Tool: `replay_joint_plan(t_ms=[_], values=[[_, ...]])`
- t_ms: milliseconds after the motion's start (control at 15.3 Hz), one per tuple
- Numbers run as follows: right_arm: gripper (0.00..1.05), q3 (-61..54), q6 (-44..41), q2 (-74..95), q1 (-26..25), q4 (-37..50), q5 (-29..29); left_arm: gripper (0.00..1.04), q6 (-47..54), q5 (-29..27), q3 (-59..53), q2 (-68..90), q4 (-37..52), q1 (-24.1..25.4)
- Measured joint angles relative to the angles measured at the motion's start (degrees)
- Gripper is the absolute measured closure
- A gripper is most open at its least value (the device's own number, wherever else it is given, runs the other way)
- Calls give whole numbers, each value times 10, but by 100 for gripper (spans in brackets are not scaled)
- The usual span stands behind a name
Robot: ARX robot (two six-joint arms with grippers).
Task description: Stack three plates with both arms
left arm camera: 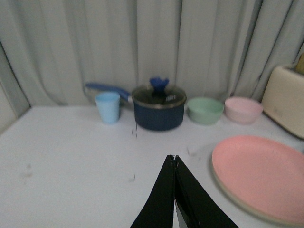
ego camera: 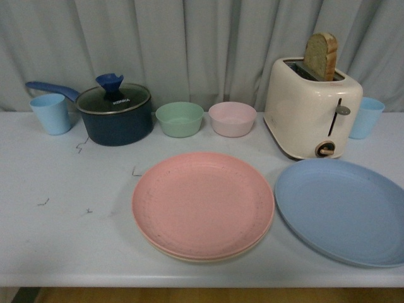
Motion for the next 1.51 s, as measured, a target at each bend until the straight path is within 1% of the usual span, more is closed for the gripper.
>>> replay_joint_plan(t_ms=[65,131,262,327,393,458,524,589,655,720,785,1113,1375,1505], values=[[6,0,0,0,0,0,0,103,0,-1,3,-3,9,0],[6,0,0,0,0,0,0,103,0,-1,0,-3,-2,0],[6,0,0,0,0,0,0,83,0,0,0,-3,2,0],[6,0,0,0,0,0,0,70,0,0,0,-3,2,0],[6,31,23,35,12,-96,43,56,0,0,0,-3,2,0],[6,79,51,148,-15,-146,55,45,0,0,0,-3,2,0],[6,111,59,231,-63,-121,41,36,0,0,0,-3,4,0],[6,174,55,348,-134,-83,-2,22,0,0,0,-3,2,0],[6,229,36,463,-178,-27,-35,9,0,0,0,-3,2,0],[6,280,7,576,-202,10,-47,6,0,0,0,-3,3,0],[6,317,-12,654,-209,9,-49,7,0,0,0,-3,2,0],[6,384,-36,781,-206,-8,-51,7,0,0,0,-3,2,0],[6,436,-49,858,-194,-30,-51,7,0,0,0,-3,2,0],[6,481,-61,910,-180,-44,-50,7,0,0,0,-3,2,0]])
